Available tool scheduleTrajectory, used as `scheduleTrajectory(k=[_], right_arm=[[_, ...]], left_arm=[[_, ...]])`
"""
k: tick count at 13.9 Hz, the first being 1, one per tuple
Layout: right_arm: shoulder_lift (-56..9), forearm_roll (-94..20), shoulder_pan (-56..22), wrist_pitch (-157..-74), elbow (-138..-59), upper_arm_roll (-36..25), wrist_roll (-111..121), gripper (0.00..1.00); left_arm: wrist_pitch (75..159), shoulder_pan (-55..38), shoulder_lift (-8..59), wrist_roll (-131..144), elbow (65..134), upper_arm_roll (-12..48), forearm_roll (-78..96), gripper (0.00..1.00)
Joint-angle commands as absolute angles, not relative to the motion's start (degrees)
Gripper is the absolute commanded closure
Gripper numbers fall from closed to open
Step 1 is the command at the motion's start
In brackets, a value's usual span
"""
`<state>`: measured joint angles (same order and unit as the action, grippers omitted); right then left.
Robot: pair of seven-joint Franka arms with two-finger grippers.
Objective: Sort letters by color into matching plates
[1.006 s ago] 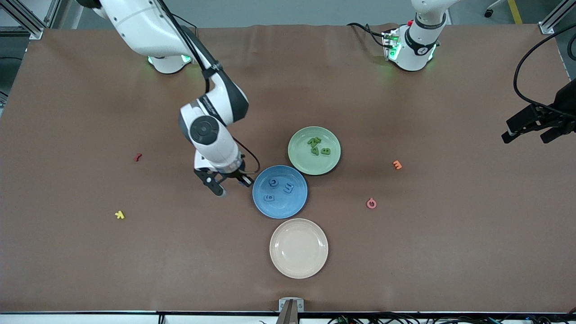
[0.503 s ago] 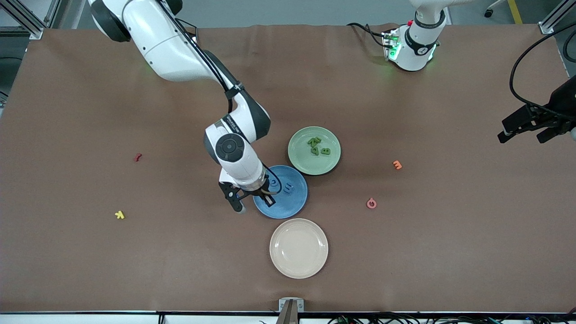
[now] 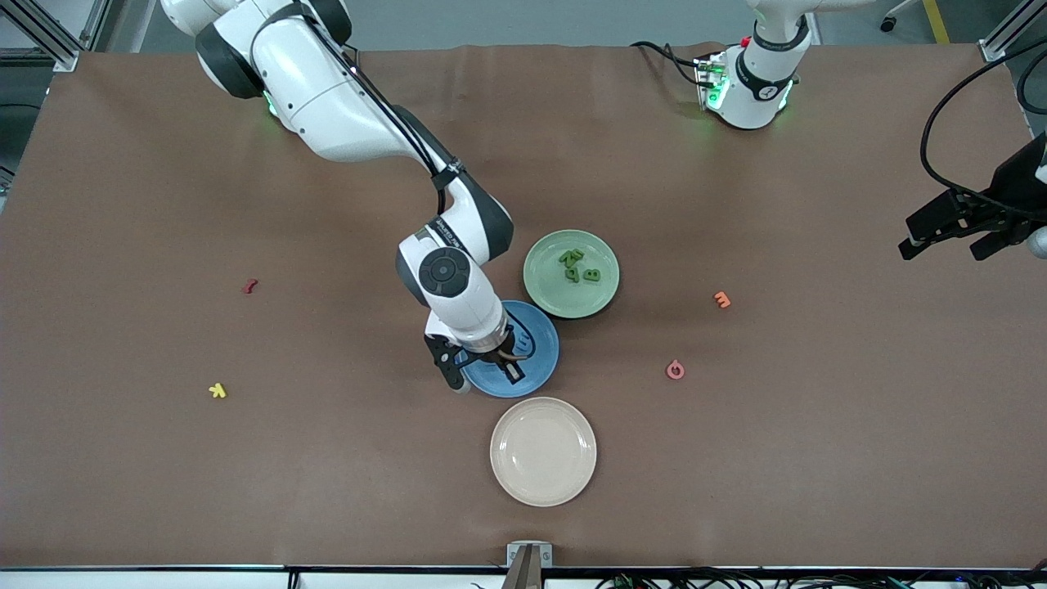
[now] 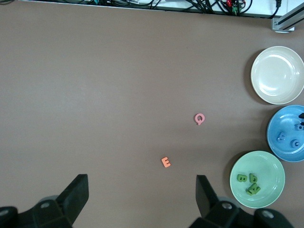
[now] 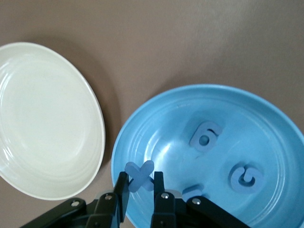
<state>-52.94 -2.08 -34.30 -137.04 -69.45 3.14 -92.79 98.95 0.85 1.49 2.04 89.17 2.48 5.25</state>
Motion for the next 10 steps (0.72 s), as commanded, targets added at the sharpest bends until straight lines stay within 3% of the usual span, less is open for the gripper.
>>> scheduleTrajectory(k=[1,2,3,4,10], right_arm=[[-54.5,-2.9,-35.3,-137.1,-67.4,2.7,-93.9,0.97],[-54.8,-2.9,-35.5,-137.1,-67.4,2.7,-93.9,0.87],[-54.8,-2.8,-35.7,-137.0,-67.6,2.6,-93.6,0.52],[-54.8,-2.1,-36.1,-136.9,-67.8,2.5,-92.9,0.01],[-54.8,-0.7,-36.4,-136.0,-67.9,2.4,-92.7,0.0]], left_arm=[[98.1,-0.3,1.3,1.9,88.7,1.4,4.3,0.01],[98.1,-0.2,1.3,1.9,88.7,1.4,4.3,0.01],[98.1,-0.3,1.3,1.9,88.7,1.4,4.3,0.0],[98.0,-0.2,1.3,1.9,88.7,1.4,4.3,0.0],[98.0,-1.2,1.3,2.2,89.3,1.3,4.3,0.0]])
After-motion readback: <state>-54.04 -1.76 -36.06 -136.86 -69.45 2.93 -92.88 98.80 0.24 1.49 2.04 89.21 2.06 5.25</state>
